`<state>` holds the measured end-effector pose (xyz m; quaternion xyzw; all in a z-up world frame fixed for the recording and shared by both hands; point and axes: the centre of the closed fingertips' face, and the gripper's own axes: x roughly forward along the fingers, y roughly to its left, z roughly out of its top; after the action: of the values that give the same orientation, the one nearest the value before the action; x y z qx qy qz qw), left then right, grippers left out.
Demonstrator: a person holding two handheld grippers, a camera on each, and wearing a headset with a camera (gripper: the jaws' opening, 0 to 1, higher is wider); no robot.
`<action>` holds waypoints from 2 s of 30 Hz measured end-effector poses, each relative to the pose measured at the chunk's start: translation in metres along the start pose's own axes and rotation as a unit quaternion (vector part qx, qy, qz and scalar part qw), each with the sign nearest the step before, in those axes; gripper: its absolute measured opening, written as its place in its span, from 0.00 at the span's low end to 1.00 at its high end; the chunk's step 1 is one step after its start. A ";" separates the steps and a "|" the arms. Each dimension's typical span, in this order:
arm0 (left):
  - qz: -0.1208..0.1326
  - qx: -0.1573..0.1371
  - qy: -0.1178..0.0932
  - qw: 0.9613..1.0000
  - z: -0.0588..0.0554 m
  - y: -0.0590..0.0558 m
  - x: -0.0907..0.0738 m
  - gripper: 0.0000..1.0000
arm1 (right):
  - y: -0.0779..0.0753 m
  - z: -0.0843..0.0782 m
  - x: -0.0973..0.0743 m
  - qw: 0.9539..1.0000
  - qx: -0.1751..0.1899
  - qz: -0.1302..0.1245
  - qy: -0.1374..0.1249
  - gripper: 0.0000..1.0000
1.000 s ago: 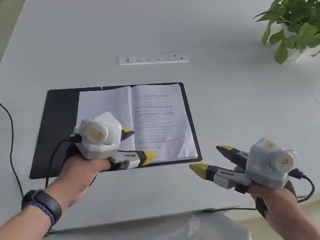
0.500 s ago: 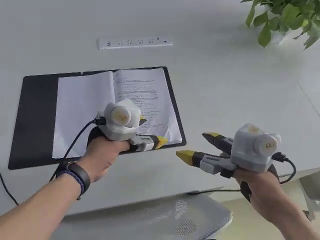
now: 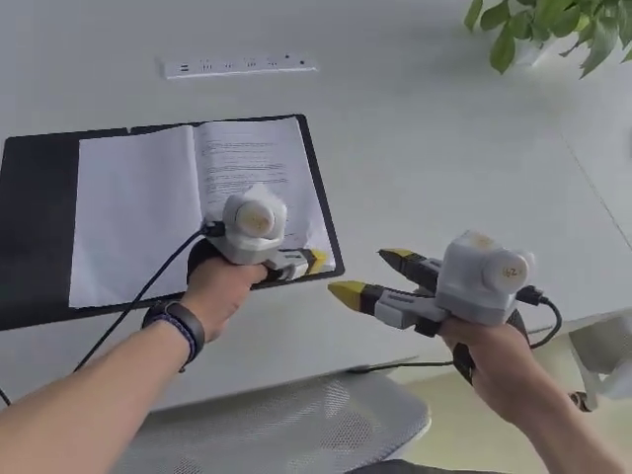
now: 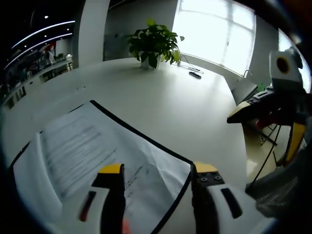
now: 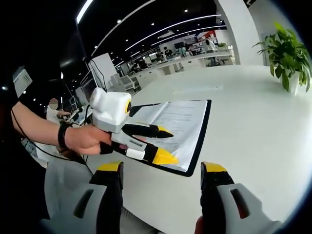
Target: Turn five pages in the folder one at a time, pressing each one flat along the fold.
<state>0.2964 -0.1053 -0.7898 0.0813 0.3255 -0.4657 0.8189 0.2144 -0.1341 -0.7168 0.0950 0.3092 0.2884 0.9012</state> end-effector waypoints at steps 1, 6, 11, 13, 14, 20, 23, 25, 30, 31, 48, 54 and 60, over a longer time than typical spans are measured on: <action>0.002 0.002 0.002 1.000 -0.001 -0.002 0.002 0.55 | 0.000 0.000 0.000 1.000 -0.001 0.001 0.001 0.63; 0.017 0.054 0.008 0.998 -0.011 -0.003 0.012 0.56 | -0.006 0.002 0.002 1.000 0.009 0.005 -0.002 0.61; 0.010 0.033 -0.005 0.999 -0.010 -0.004 0.011 0.55 | -0.010 0.002 0.004 1.000 0.023 0.009 -0.008 0.59; 0.006 0.035 -0.005 0.999 -0.010 -0.003 0.011 0.55 | -0.010 0.001 0.005 1.000 0.024 0.011 -0.007 0.59; 0.002 0.034 -0.004 0.999 -0.009 -0.004 0.011 0.55 | -0.010 0.001 0.006 1.000 0.025 0.012 -0.006 0.58; -0.007 0.039 -0.001 0.999 -0.011 -0.004 0.011 0.55 | -0.010 0.001 0.012 0.999 0.029 0.017 -0.006 0.58; -0.021 0.001 0.003 1.000 -0.006 -0.009 0.010 0.60 | -0.009 0.004 0.014 0.999 0.032 0.020 -0.009 0.58; -0.013 -0.005 -0.003 1.000 -0.005 -0.005 0.011 0.58 | -0.008 0.004 0.015 0.999 0.032 0.021 -0.009 0.58; 0.001 -0.008 -0.010 1.000 -0.005 -0.001 0.011 0.52 | -0.009 0.003 0.015 0.999 0.033 0.023 -0.008 0.57; 0.014 0.007 -0.008 1.000 -0.007 0.003 0.012 0.47 | -0.009 0.003 0.015 0.999 0.034 0.023 -0.009 0.57; 0.033 0.073 -0.025 0.996 -0.011 0.010 0.012 0.37 | -0.008 -0.003 0.019 0.998 0.052 0.024 -0.011 0.55; 0.030 0.077 -0.024 0.996 -0.010 0.010 0.011 0.35 | -0.013 -0.001 0.024 0.998 0.054 0.025 -0.013 0.53; 0.026 0.076 -0.024 0.996 -0.009 0.011 0.009 0.32 | -0.016 -0.003 0.032 0.998 0.055 0.028 -0.007 0.52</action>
<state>0.3047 -0.1018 -0.8039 0.1407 0.2672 -0.4695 0.8297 0.2408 -0.1289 -0.7407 0.1545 0.3153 0.2952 0.8886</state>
